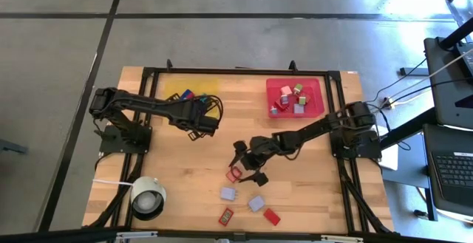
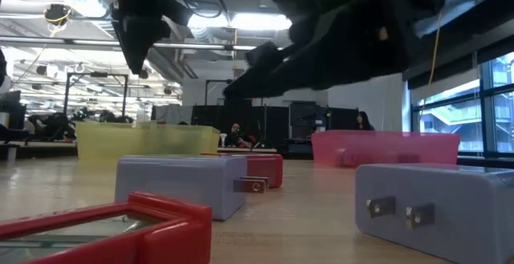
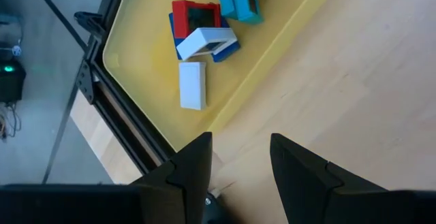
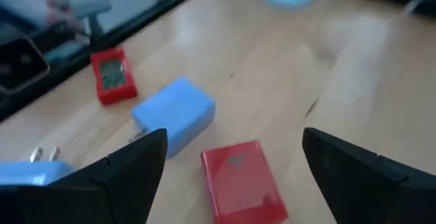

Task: Pick & Place Office items
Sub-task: Put the red charger adapter into the red bin

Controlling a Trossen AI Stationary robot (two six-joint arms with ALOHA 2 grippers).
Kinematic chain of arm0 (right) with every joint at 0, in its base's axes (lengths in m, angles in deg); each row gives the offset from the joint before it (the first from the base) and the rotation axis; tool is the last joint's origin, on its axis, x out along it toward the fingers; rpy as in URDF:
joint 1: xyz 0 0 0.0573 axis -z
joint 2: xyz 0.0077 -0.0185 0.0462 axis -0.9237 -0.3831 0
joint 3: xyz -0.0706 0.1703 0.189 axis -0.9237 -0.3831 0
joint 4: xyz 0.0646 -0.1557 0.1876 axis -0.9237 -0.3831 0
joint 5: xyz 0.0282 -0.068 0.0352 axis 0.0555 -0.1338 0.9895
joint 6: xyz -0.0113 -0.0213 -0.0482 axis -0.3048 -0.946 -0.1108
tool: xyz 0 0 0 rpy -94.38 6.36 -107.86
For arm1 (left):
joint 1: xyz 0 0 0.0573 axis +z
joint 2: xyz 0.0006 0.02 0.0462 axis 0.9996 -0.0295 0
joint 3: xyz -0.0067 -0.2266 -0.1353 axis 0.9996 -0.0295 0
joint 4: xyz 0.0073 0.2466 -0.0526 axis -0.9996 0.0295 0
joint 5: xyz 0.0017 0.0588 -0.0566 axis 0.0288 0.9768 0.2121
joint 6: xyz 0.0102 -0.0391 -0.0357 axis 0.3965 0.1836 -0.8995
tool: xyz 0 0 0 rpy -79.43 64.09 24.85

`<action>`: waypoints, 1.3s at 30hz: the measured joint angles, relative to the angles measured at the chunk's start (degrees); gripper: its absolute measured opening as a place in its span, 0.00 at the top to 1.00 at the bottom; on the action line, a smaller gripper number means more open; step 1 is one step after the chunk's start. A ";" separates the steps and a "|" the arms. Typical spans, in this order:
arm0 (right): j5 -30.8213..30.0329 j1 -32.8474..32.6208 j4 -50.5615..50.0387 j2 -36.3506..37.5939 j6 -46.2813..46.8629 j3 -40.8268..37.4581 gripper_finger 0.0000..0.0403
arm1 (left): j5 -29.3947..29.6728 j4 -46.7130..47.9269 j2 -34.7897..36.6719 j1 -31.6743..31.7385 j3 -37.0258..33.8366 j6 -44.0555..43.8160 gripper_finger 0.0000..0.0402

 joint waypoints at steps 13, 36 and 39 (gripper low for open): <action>3.74 1.70 -22.15 -11.95 -6.72 15.73 0.14 | 0.66 -0.50 -0.02 -0.16 0.00 -0.84 0.64; -5.25 1.53 -55.64 -4.40 -8.89 18.58 0.48 | 1.25 -1.23 -0.02 -0.18 0.00 -0.95 0.64; -5.40 2.49 -60.97 -0.21 -8.19 18.31 0.45 | 1.25 -1.19 -0.02 -0.20 0.00 -1.75 0.64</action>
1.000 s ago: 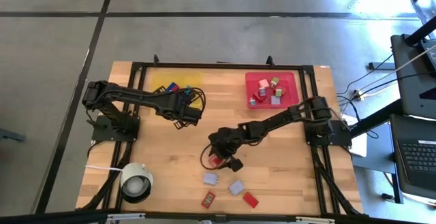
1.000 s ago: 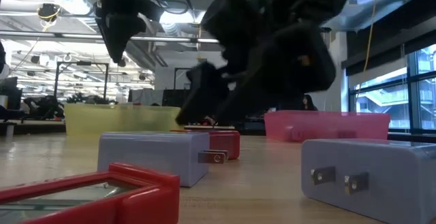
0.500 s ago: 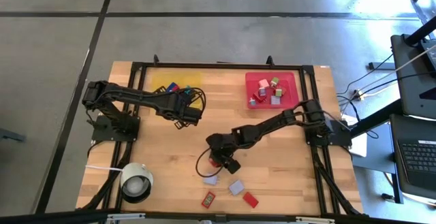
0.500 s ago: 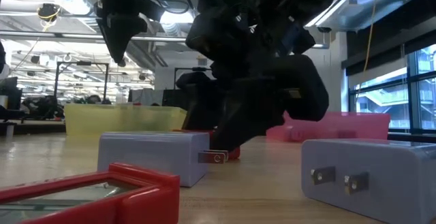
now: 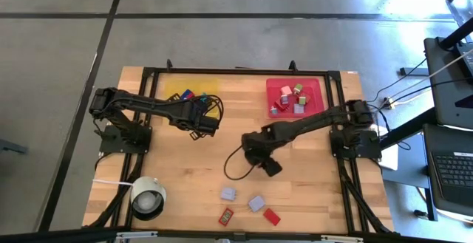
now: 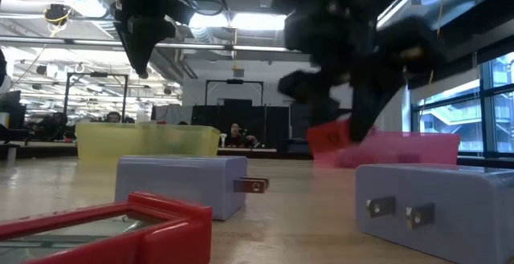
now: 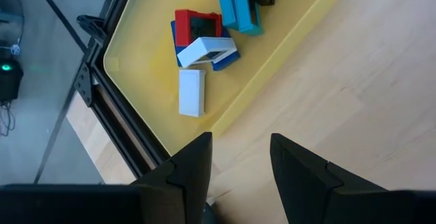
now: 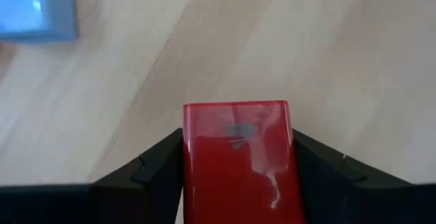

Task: Pick & Place Office items
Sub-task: Put the red charger adapter into the red bin

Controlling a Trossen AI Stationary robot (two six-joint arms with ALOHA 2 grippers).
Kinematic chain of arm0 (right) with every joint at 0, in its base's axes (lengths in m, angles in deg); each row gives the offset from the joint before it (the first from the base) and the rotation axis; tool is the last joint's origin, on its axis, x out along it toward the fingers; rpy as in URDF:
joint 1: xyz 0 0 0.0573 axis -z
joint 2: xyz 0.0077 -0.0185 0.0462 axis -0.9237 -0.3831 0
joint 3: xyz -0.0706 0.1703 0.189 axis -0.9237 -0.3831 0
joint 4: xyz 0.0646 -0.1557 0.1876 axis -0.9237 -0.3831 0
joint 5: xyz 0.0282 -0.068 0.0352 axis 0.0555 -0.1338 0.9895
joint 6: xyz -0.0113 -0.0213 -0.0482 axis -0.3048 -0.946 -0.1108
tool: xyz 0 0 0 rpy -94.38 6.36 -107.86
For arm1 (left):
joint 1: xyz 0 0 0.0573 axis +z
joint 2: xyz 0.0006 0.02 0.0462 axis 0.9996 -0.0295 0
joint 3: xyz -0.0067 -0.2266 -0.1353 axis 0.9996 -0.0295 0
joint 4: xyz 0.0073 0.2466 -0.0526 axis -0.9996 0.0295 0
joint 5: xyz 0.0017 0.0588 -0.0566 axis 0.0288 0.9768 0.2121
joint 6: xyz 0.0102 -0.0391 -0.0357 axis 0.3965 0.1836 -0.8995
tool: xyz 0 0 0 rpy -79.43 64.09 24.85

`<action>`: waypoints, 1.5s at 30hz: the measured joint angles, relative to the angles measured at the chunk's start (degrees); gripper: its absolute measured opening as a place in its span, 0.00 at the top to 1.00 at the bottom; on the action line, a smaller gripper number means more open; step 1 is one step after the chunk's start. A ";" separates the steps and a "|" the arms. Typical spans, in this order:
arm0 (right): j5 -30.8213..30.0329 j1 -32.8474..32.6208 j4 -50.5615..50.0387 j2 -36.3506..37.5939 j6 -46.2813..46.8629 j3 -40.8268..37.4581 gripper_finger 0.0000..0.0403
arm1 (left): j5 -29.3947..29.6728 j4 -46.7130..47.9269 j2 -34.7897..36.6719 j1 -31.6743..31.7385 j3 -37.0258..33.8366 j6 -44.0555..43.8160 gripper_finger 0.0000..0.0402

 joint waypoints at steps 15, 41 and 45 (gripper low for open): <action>-13.87 10.51 7.02 27.54 8.40 -25.88 0.45 | 10.02 -1.96 0.00 -0.75 0.02 -0.60 0.64; -39.14 35.29 18.15 38.91 39.62 -39.07 0.45 | 18.00 -4.13 0.00 -0.75 0.02 -0.49 0.64; -38.60 37.46 23.12 38.91 40.30 -41.08 0.45 | 17.97 -4.54 -0.01 -0.75 0.02 -0.49 0.64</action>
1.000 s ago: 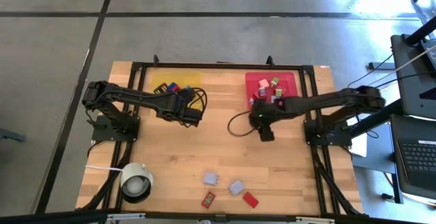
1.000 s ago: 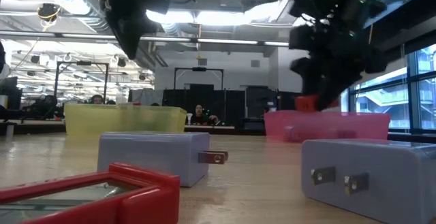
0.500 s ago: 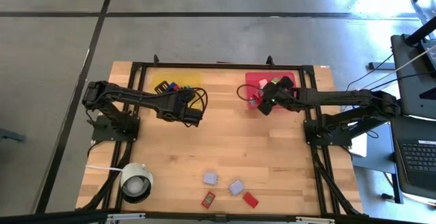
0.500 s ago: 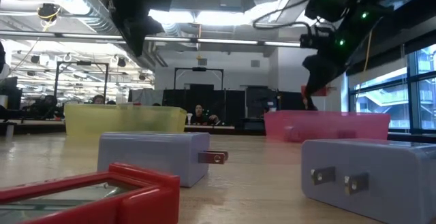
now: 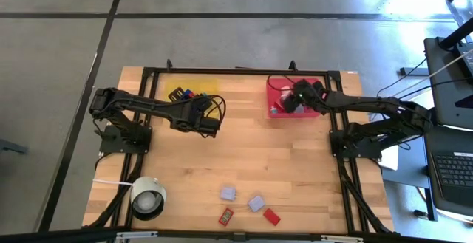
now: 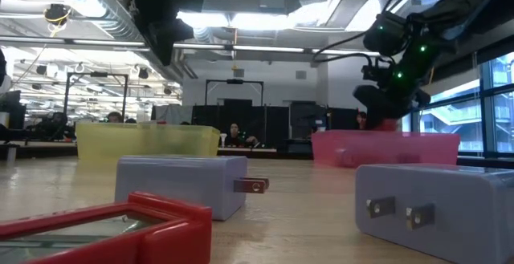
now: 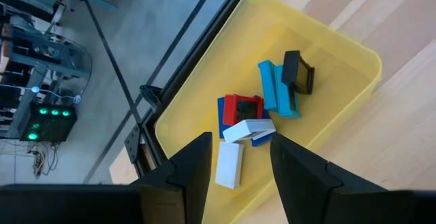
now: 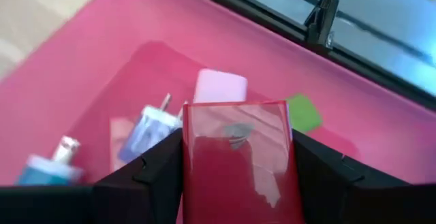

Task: Pick & Place Office items
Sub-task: Put the red charger adapter into the red bin

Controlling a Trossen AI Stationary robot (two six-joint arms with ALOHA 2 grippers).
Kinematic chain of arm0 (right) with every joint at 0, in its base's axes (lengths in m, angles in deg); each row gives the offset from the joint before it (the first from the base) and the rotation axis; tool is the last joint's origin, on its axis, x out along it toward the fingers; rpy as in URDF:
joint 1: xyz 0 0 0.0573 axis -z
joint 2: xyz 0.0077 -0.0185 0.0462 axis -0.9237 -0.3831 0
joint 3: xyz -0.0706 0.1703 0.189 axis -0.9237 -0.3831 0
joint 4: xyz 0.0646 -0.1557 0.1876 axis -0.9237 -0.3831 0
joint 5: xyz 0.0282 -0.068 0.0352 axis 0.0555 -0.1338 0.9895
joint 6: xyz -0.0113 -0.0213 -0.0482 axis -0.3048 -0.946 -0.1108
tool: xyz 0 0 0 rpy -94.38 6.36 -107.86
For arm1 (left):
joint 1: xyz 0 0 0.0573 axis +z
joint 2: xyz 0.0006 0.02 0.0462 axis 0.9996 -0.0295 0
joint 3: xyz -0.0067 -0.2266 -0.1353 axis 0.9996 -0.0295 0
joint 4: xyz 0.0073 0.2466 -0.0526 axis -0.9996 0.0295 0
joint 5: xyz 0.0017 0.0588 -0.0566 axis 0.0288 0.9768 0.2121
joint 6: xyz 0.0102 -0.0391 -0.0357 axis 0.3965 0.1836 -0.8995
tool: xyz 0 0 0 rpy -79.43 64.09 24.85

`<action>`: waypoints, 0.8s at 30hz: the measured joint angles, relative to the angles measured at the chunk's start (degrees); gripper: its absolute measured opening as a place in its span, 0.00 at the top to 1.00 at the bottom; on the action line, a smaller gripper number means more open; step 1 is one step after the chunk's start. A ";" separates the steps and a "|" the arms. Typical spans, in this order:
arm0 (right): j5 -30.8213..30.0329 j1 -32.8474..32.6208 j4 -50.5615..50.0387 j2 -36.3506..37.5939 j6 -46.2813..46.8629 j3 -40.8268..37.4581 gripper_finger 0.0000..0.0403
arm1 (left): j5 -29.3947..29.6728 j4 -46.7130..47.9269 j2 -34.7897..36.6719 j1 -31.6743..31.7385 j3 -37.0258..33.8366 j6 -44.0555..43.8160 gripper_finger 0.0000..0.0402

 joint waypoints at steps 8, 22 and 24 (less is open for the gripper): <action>2.41 0.61 7.32 -2.51 3.80 -2.21 0.45 | -0.06 -0.63 0.00 0.00 0.00 0.00 0.64; 2.96 0.56 9.28 -7.37 3.32 -2.49 0.40 | -0.87 -0.61 0.01 0.00 0.00 0.00 0.64; 3.06 0.56 9.50 -7.34 3.37 -2.49 0.37 | -0.87 -0.61 -0.01 0.00 0.00 0.00 0.64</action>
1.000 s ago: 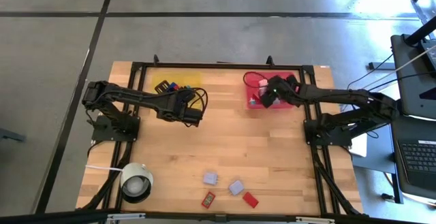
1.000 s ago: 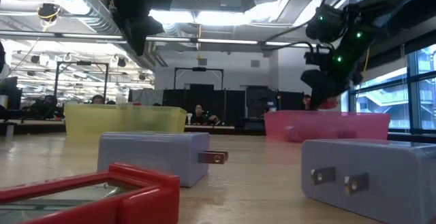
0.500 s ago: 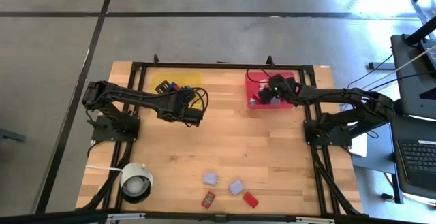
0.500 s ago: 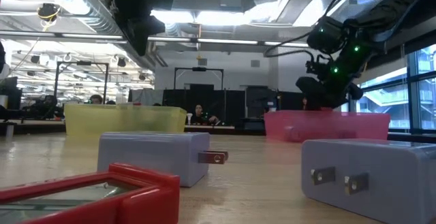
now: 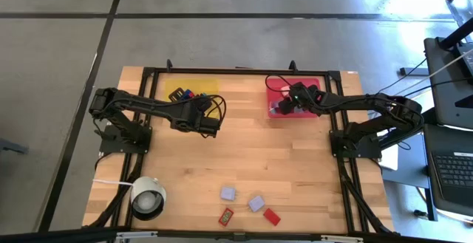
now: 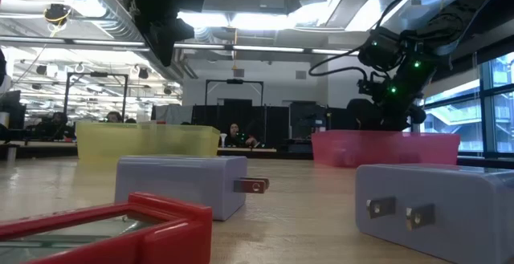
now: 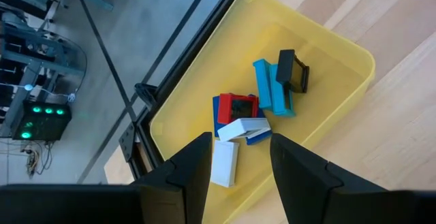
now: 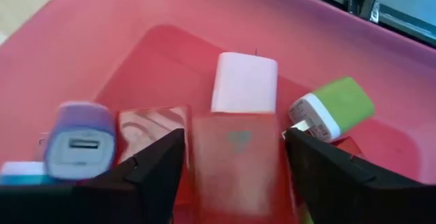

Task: Pick & Place Office items
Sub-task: Put the red charger adapter into the red bin, then put the right purple charger adapter into the red bin

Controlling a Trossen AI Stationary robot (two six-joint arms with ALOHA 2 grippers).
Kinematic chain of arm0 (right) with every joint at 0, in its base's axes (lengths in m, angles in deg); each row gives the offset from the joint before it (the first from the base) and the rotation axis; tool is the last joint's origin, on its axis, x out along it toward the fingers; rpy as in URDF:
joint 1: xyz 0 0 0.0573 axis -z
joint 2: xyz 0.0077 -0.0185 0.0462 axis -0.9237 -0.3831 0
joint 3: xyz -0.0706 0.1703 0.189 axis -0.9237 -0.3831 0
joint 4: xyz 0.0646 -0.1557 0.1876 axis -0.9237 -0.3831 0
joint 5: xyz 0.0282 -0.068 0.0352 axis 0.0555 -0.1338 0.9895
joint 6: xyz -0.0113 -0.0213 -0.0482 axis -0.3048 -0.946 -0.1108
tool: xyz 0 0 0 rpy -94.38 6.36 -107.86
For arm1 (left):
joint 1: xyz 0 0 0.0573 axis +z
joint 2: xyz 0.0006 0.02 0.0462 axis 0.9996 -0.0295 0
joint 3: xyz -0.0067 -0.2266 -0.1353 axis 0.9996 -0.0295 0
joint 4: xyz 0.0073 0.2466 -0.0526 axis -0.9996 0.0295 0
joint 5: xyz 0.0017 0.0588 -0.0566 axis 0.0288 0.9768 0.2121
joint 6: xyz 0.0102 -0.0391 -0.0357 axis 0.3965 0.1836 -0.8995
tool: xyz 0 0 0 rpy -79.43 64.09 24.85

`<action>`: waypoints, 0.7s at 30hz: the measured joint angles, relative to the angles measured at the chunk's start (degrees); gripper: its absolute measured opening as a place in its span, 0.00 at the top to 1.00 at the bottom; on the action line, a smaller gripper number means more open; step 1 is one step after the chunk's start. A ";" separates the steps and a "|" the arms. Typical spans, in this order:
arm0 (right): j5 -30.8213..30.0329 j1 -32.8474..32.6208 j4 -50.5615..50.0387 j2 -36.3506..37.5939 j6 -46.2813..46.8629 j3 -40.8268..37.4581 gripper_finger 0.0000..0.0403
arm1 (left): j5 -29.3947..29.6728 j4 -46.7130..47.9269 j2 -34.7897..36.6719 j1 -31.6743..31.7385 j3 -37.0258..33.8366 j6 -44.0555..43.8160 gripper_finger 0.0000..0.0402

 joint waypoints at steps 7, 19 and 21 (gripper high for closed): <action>0.34 0.00 0.40 0.50 0.17 0.00 0.28 | -1.17 -0.22 0.01 0.00 0.00 0.08 0.64; 5.67 -0.02 0.39 7.65 0.21 0.00 0.23 | -18.73 -12.31 0.01 -3.86 0.00 18.08 0.59; 9.66 -0.28 0.38 8.36 0.21 0.00 0.23 | -19.97 -14.43 0.02 -5.28 0.00 19.19 0.57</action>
